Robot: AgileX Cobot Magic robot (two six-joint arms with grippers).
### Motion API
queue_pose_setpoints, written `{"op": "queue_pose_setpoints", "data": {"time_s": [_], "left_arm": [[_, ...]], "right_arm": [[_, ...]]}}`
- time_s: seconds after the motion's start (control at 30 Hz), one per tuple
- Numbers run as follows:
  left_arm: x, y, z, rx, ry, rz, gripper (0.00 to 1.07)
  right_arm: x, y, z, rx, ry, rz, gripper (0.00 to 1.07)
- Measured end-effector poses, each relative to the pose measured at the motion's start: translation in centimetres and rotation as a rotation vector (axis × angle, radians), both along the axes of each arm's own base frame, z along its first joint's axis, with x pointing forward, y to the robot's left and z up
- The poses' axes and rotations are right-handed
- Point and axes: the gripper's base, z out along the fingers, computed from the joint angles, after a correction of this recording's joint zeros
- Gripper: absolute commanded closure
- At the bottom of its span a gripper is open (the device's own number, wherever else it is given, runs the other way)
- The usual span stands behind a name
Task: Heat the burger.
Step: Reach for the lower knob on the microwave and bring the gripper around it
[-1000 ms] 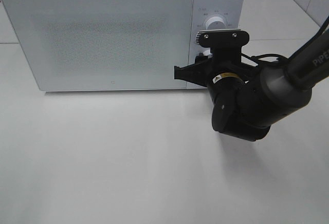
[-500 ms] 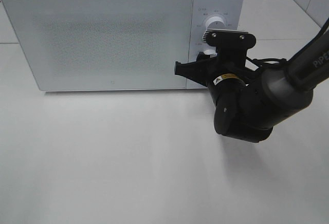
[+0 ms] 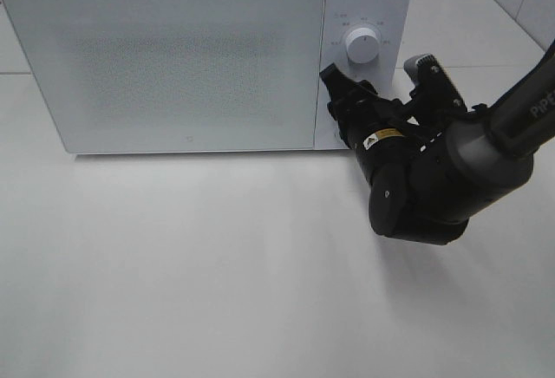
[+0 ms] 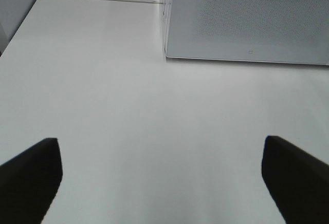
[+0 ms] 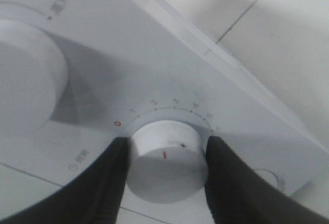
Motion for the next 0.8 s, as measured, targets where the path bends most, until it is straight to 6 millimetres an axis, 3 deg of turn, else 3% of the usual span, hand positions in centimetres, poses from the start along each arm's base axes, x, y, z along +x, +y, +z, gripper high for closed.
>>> {"op": "queue_pose_setpoints", "data": {"time_s": [0.07,0.17,0.23,0.33,0.4,0.8], "left_arm": [[0.0,0.0,0.0,0.0,0.0,0.0,0.09],[0.0,0.0,0.0,0.0,0.0,0.0,0.09],[0.0,0.0,0.0,0.0,0.0,0.0,0.09],[0.0,0.0,0.0,0.0,0.0,0.0,0.09],[0.0,0.0,0.0,0.0,0.0,0.0,0.09],[0.0,0.0,0.0,0.0,0.0,0.0,0.09]], "right_arm": [[0.0,0.02,0.01,0.172,0.014,-0.027,1.07],[-0.05,-0.03,-0.08,0.218,0.021,-0.035,1.07],[-0.07,-0.01,-0.06,0.419,0.036,-0.061,1.07],[-0.07,0.0,-0.06,0.462,0.041,-0.069,1.07],[-0.07,0.0,-0.06,0.599,0.054,-0.096,1.07],[-0.07,0.03,-0.04,0.647,0.059,-0.101,1.07]]}}
